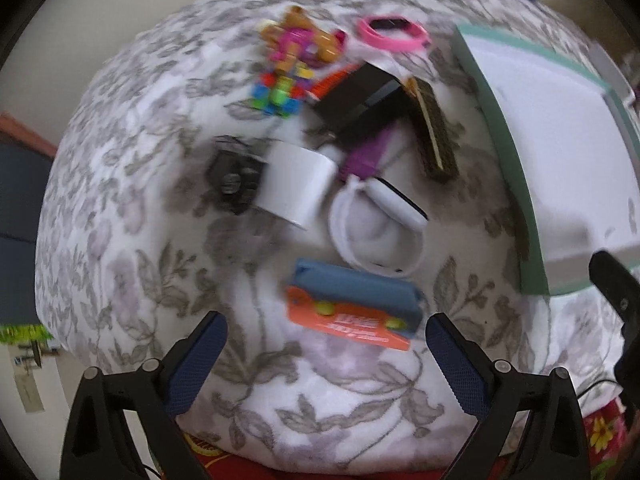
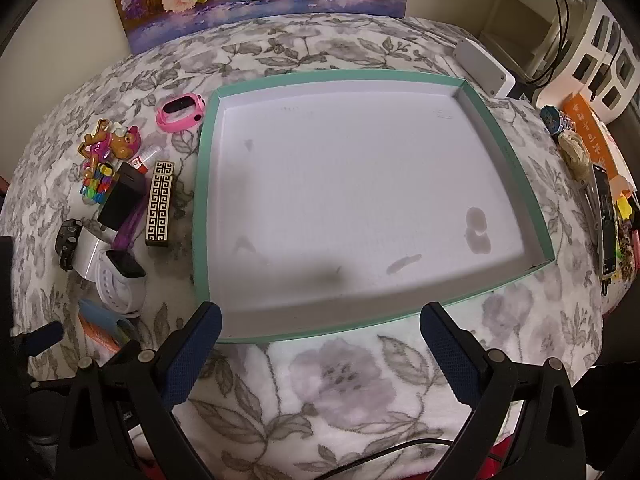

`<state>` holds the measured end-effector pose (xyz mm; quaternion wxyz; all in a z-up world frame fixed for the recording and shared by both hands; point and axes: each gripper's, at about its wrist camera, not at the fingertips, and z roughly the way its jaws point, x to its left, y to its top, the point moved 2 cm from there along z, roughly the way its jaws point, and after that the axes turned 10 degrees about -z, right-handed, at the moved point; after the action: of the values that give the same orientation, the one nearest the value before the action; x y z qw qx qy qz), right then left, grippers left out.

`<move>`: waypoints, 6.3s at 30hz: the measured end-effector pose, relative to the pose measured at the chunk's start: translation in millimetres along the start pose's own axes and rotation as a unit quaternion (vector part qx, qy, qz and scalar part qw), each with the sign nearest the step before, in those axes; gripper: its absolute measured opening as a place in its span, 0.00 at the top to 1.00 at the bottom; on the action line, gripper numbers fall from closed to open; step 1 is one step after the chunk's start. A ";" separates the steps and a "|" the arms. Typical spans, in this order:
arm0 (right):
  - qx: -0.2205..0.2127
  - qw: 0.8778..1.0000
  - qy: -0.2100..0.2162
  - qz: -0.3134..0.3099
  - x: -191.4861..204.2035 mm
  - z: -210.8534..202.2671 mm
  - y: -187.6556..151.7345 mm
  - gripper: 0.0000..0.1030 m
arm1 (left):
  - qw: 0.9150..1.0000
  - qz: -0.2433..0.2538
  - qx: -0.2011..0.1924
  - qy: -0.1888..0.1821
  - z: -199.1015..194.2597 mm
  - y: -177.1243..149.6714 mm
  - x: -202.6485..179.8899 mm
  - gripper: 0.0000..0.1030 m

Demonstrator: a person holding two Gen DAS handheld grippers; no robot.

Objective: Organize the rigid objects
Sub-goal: 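Reach the left gripper to the orange-and-blue card and grasp it, then grasp the white smartwatch band with the right gripper, then carry the watch band into the teal-rimmed tray with the right gripper while the left gripper drops the card there, then grasp the gold patterned bar with the right gripper while the left gripper grasps the black toy car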

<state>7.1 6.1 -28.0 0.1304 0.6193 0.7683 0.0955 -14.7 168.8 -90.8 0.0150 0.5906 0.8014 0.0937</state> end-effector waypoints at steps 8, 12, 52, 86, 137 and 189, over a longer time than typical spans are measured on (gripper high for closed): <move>-0.008 1.000 0.015 0.000 5.6 4.6 2.7 0.03 | 1.000 0.014 0.017 -0.016 17.4 6.9 -6.4 0.25; -0.003 1.000 0.015 -0.005 9.2 5.9 3.5 0.03 | 1.000 0.018 0.015 -0.019 16.6 8.6 -7.4 0.28; -0.024 0.978 0.085 -0.190 150.7 40.8 18.8 0.36 | 0.961 -0.273 -0.021 -0.041 -1.9 15.8 150.5 0.28; -0.018 0.979 0.132 -0.155 131.3 43.8 28.5 0.84 | 0.964 -0.265 -0.017 0.003 3.1 13.7 137.2 0.28; -0.046 0.994 -0.001 0.104 -121.3 63.6 95.6 0.84 | 0.988 -0.037 -0.106 -0.107 -45.9 124.2 -130.9 0.28; -0.073 0.996 0.050 0.020 19.9 9.8 81.7 0.17 | 0.972 -0.217 -0.070 -0.065 -42.8 75.8 103.8 0.00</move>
<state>82.0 42.9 -13.7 0.1348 0.6175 0.7526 0.1844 19.7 283.2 -27.0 0.1282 0.4052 0.8990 0.1054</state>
